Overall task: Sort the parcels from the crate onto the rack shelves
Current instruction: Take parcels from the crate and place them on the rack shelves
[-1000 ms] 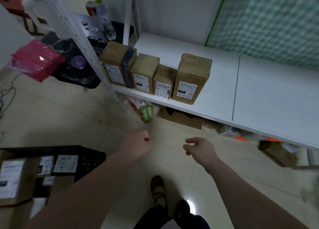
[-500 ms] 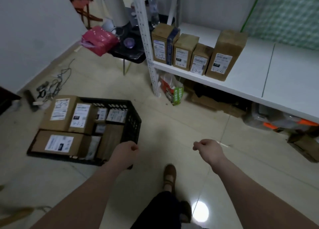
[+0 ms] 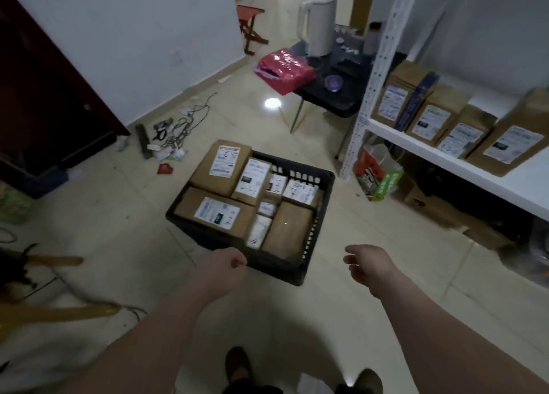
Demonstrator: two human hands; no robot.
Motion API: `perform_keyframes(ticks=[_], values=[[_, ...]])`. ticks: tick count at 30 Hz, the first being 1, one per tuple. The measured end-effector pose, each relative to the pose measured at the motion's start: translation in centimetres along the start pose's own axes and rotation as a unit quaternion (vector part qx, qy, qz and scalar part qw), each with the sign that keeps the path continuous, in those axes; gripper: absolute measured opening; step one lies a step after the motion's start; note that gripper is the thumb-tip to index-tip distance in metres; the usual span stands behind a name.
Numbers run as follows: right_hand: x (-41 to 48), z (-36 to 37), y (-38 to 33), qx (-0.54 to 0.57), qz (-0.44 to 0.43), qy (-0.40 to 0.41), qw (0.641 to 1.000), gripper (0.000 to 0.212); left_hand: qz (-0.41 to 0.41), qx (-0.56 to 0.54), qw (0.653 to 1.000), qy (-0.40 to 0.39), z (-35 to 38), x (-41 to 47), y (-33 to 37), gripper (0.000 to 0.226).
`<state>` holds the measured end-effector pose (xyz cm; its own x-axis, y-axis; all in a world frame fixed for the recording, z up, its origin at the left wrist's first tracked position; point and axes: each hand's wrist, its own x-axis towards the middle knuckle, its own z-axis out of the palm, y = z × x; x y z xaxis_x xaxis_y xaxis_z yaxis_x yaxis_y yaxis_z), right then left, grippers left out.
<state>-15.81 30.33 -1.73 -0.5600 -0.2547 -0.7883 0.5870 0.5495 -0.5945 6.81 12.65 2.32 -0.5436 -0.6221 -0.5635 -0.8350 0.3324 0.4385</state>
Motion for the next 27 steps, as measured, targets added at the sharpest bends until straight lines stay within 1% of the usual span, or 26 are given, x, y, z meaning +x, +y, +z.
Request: perform_keyframes(ticks=[2, 4, 7, 9, 10, 12, 15, 18, 20, 23, 27], values=[[-0.7, 6.8, -0.2, 0.041, 0.027, -0.021, 0.999, 0.009, -0.035, 0.007, 0.999, 0.031, -3.5, 0.4, -4.8, 0.012], [-1.7, 13.8, -0.3, 0.029, 0.033, -0.067, 0.997, 0.01, -0.079, -0.016, 0.995, 0.059, -6.6, 0.8, -9.2, 0.014], [-4.5, 21.8, -0.8, -0.058, -0.014, -0.177, 0.982, 0.006, -0.109, -0.028, 0.992, 0.061, -10.2, 0.9, -13.9, 0.024], [-5.9, 24.8, -1.6, -0.125, -0.057, -0.245, 0.96, 0.006, -0.111, -0.032, 0.992, 0.057, -11.8, 1.8, -15.7, 0.026], [-6.0, 25.8, -1.9, -0.148, -0.066, -0.259, 0.952, 0.005, -0.107, -0.036, 0.992, 0.056, -12.2, 2.4, -16.1, 0.025], [-5.4, 26.7, -2.8, -0.147, -0.059, -0.246, 0.956, 0.005, -0.099, -0.051, 0.993, 0.048, -12.6, 4.0, -16.5, 0.023], [-2.9, 26.6, -4.0, -0.109, -0.028, -0.176, 0.978, 0.004, -0.074, -0.081, 0.993, 0.033, -12.5, 6.5, -16.4, 0.024], [0.2, 26.4, -5.1, -0.084, 0.008, -0.1, 0.991, 0.013, -0.048, -0.078, 0.996, 0.006, -13.2, 9.6, -16.0, 0.029], [2.4, 26.9, -6.1, -0.059, 0.026, -0.073, 0.995, 0.015, -0.046, -0.083, 0.995, 0.011, -14.5, 12.2, -15.6, 0.03], [5.4, 28.4, -8.4, -0.038, 0.034, -0.057, 0.997, 0.018, -0.063, -0.107, 0.992, 0.015, -16.9, 16.3, -15.0, 0.033], [8.3, 31.7, -11.7, -0.041, 0.043, -0.073, 0.996, 0.017, -0.086, -0.135, 0.987, 0.009, -19.5, 21.9, -14.5, 0.038]])
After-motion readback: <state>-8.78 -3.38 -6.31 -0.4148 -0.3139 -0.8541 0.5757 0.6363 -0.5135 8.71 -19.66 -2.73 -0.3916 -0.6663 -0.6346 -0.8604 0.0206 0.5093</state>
